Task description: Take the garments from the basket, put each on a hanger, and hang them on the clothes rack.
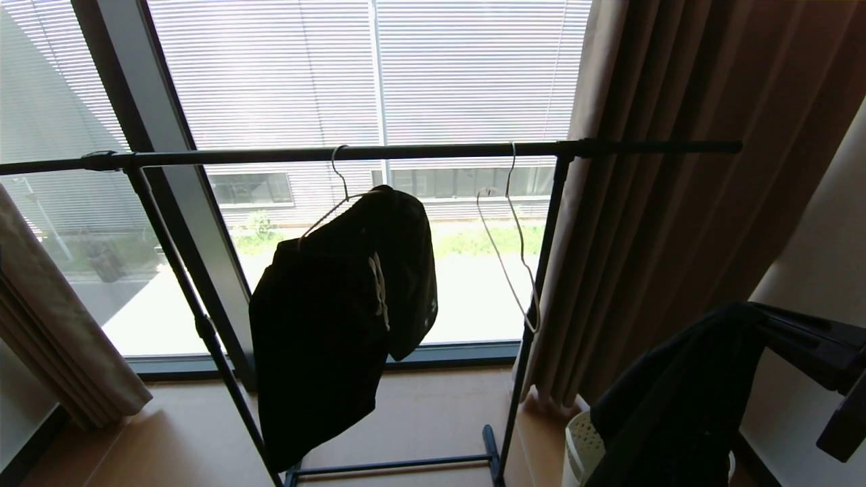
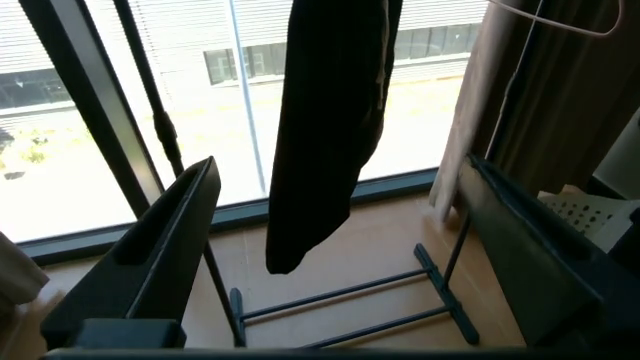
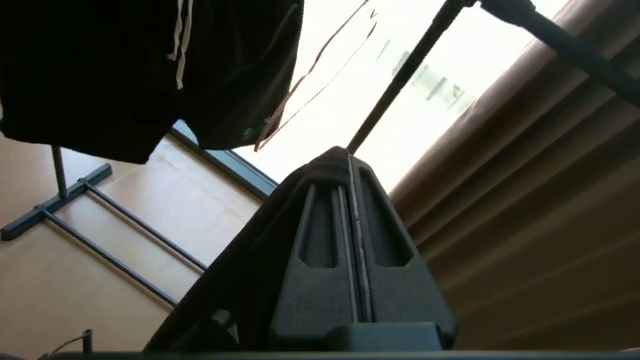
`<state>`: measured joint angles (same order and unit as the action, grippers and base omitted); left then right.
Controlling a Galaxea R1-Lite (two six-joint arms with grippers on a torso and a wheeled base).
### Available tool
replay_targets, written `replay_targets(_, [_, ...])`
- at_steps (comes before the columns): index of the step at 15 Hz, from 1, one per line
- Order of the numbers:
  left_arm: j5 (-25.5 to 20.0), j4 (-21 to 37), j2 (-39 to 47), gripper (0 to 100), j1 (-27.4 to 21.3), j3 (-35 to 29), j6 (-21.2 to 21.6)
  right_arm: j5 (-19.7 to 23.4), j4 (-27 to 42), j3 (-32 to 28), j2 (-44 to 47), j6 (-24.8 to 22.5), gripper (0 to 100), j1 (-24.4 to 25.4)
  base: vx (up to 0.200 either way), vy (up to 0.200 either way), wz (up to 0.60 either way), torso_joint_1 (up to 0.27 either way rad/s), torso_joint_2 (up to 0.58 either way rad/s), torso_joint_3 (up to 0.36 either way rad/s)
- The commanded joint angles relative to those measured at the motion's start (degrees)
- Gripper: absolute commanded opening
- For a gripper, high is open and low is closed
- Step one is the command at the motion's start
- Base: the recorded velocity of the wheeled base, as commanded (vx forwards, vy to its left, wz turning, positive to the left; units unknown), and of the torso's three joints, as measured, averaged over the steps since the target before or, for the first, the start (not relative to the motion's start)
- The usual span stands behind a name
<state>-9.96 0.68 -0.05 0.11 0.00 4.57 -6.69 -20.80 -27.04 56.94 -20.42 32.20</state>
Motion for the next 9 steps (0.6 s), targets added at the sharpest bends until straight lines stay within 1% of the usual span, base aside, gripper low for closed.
replay_targets(1, [0.6,0.1,0.1,100,0.1,0.0,1.3,0.1,0.0,-0.5,1.2,1.6,0,0.9,0.000,0.000,0.00,0.000,0.00,0.000])
replay_targets(2, [0.7,0.1,0.3,100,0.2,0.0,1.6,0.1,0.0,-1.1,1.6,4.3,0,2.4,0.000,0.000,0.00,0.000,0.00,0.000])
replay_targets(3, [0.9,0.2,2.2,100,0.7,0.0,1.9,0.2,0.3,-2.9,2.3,8.2,0,5.9,0.000,0.000,0.00,0.000,0.00,0.000])
replay_targets(4, [0.7,0.4,5.8,100,1.9,-3.8,1.1,0.2,0.8,-4.7,3.2,10.4,0,9.1,0.000,0.000,0.00,0.000,0.00,0.000])
replay_targets(5, [0.5,0.4,10.3,100,2.4,-8.4,-1.2,0.2,0.8,-5.7,4.7,10.8,0,10.9,0.000,0.000,0.00,0.000,0.00,0.000])
replay_targets(6, [0.0,0.4,15.3,100,2.4,-12.4,-3.8,0.2,0.7,-7.0,6.6,10.8,0,11.2,0.000,0.000,0.00,0.000,0.00,0.000])
replay_targets(7, [-2.9,0.3,24.0,100,2.4,-17.5,-4.2,0.2,0.1,-9.8,12.1,11.0,0,11.5,0.000,0.000,0.00,0.000,0.00,0.000])
replay_targets(8, [-5.4,0.1,29.3,100,2.3,-20.0,-4.2,0.2,0.0,-12.1,15.6,11.3,0,12.0,0.000,0.000,0.00,0.000,0.00,0.000])
replay_targets(9, [-6.8,0.0,34.5,100,1.4,-22.0,-4.3,0.2,0.0,-14.2,18.3,11.6,0,12.5,0.000,0.000,0.00,0.000,0.00,0.000])
